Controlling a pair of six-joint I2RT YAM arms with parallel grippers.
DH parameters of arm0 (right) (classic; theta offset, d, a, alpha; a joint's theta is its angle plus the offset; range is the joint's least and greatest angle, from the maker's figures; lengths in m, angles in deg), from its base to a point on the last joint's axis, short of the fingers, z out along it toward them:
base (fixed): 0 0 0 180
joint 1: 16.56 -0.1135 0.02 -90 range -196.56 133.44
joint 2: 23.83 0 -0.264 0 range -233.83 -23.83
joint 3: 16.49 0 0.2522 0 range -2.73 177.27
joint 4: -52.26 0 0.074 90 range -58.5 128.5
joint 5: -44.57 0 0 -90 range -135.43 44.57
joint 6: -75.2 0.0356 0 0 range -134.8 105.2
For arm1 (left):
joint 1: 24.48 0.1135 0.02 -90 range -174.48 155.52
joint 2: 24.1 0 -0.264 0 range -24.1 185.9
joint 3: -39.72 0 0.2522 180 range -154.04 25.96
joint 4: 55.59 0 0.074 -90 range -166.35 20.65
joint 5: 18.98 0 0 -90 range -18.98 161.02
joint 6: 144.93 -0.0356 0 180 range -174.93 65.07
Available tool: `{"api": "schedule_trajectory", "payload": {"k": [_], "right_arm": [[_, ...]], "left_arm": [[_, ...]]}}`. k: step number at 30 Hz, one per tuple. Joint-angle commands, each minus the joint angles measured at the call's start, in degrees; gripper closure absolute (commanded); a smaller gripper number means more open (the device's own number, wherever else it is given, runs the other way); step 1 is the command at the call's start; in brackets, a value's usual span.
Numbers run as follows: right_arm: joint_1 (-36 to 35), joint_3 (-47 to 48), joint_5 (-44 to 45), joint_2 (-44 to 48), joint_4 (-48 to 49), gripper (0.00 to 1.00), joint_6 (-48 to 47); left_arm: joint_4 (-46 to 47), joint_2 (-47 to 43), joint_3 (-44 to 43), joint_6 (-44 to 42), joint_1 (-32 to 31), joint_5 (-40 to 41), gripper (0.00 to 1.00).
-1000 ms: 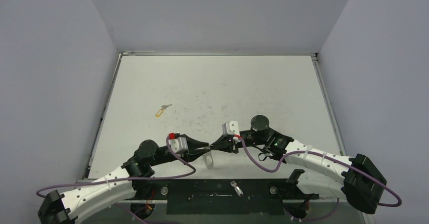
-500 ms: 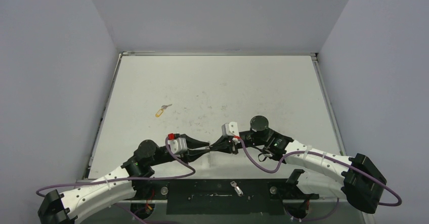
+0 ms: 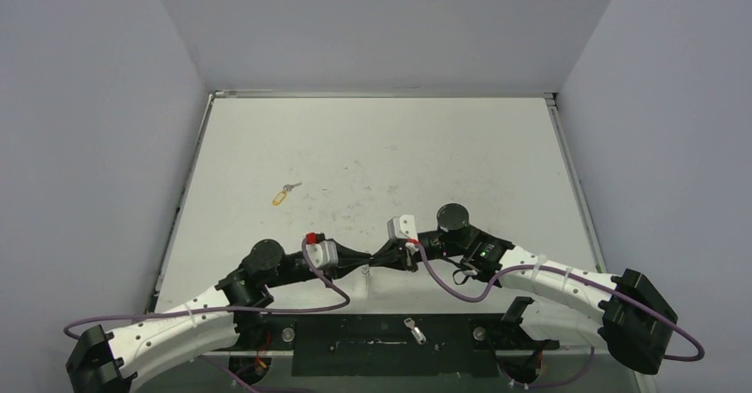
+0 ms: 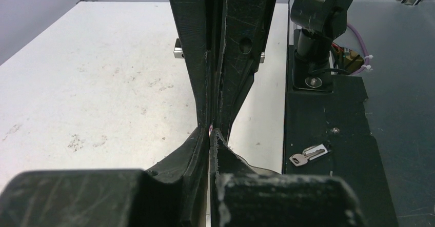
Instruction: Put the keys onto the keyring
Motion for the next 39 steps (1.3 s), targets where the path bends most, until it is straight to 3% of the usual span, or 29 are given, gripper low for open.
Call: {"api": "schedule_trajectory", "payload": {"k": [1,5,13,16,20,31,39], "right_arm": [[-0.7,1.7,-1.0,0.8,3.2,1.0,-1.4],[-0.6,1.8,-0.1,1.0,2.6,0.98,-1.7],[-0.6,0.6,8.2,3.3,1.7,0.5,-1.9],[-0.6,-0.5,11.4,4.9,2.4,0.42,-1.9],[-0.5,-0.8,12.2,5.9,2.5,0.43,-2.0],[-0.5,0.0,6.5,2.8,2.7,0.59,-2.2],[-0.6,0.6,5.8,0.1,2.9,0.84,-2.8]], "left_arm": [[-2.5,0.6,-3.6,-2.1,-0.6,0.3,1.0],[-7.7,-0.4,-5.4,-3.1,-0.7,2.2,1.0],[-17.5,-0.6,-10.3,-3.3,-0.7,5.0,1.0],[-20.8,0.4,-11.8,-3.4,-0.7,5.2,1.0],[-27.1,2.5,-15.2,-4.0,-0.7,5.1,1.0],[-41.4,11.5,-26.5,-10.4,-0.7,2.5,1.0],[-42.7,14.6,-28.8,-12.7,-0.9,0.9,1.0]]}}
